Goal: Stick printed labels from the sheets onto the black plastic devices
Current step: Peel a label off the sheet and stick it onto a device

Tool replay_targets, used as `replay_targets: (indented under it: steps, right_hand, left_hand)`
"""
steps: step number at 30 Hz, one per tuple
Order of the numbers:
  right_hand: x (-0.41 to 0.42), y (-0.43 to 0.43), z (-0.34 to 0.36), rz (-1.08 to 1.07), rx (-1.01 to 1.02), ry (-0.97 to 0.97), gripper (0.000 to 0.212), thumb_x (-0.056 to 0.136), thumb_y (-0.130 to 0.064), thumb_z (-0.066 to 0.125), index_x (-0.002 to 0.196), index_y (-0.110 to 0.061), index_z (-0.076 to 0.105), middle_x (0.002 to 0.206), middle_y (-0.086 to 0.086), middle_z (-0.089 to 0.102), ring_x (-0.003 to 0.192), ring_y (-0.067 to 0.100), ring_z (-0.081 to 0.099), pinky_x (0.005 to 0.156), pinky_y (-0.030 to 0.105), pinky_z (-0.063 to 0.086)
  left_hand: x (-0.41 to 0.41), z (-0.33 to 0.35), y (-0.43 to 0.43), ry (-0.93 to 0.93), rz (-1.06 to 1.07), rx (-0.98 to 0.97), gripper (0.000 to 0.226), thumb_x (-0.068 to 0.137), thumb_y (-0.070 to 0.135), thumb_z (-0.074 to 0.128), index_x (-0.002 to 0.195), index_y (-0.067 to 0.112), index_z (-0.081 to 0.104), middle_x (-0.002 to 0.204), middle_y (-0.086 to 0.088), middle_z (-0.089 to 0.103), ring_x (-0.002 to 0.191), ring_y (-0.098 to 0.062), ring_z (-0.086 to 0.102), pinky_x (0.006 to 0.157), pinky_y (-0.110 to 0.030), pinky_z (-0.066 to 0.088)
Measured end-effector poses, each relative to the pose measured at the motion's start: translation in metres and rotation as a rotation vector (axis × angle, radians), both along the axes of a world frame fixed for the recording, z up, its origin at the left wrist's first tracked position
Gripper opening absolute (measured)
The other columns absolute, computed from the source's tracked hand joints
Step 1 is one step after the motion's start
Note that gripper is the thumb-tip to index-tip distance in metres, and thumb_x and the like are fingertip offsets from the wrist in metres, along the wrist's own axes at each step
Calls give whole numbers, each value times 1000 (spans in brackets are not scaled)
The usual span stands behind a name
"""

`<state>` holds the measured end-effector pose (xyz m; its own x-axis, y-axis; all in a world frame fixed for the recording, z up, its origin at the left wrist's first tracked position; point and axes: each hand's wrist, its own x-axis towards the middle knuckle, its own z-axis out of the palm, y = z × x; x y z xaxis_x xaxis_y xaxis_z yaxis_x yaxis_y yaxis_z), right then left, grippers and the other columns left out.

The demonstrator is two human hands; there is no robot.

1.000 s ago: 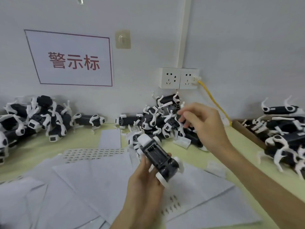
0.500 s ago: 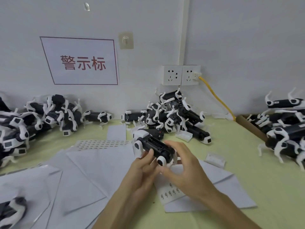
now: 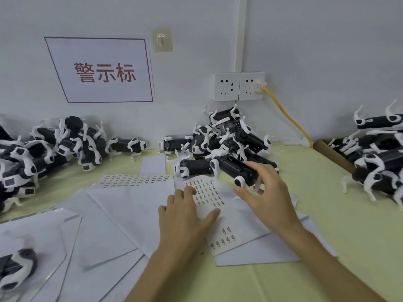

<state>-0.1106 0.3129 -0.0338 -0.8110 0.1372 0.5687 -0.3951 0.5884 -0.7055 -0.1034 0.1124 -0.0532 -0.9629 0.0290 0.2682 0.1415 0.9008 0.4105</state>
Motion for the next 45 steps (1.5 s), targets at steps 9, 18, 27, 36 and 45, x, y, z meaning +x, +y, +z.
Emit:
replay_targets:
  steps: [9, 18, 27, 36, 45]
  right_hand:
    - [-15, 25, -4, -152, 90, 11, 63, 79, -16, 85, 136, -19, 58, 123, -5, 51, 95, -2, 48, 87, 14, 38]
    - [-15, 32, -8, -154, 253, -251, 67, 89, -32, 74, 148, -22, 44, 148, -3, 43, 132, 25, 47, 114, 48, 35]
    - [-4, 19, 6, -81, 157, -43, 58, 93, -16, 67, 147, -18, 47, 144, -4, 48, 133, 14, 48, 111, 32, 38]
    - [19, -27, -2, 272, 276, -36, 51, 88, -47, 67, 136, -37, 51, 131, -30, 48, 124, -4, 50, 103, 25, 40]
    - [15, -26, -9, 249, 119, -15, 29, 85, -27, 80, 112, -30, 69, 112, -20, 66, 111, 4, 63, 93, 21, 48]
  left_hand:
    - [1, 6, 6, -169, -93, 74, 101, 71, 69, 76, 151, 37, 24, 136, 9, 46, 130, -16, 42, 108, -39, 27]
    - [6, 13, 6, -187, -126, 736, 86, 79, -6, 73, 144, 35, 33, 103, 6, 61, 70, 1, 64, 58, -18, 55]
    - [-2, 16, -3, -113, -24, 1077, 45, 94, 2, 63, 117, 41, 64, 96, 2, 72, 84, -20, 73, 73, -49, 63]
    - [-1, 22, -5, -251, -93, 1384, 18, 103, 18, 58, 118, 22, 67, 100, -11, 78, 91, -34, 76, 72, -44, 62]
    - [4, 31, -6, -629, -365, 1589, 20, 91, 16, 70, 106, 6, 78, 101, -20, 73, 78, -26, 73, 66, -30, 60]
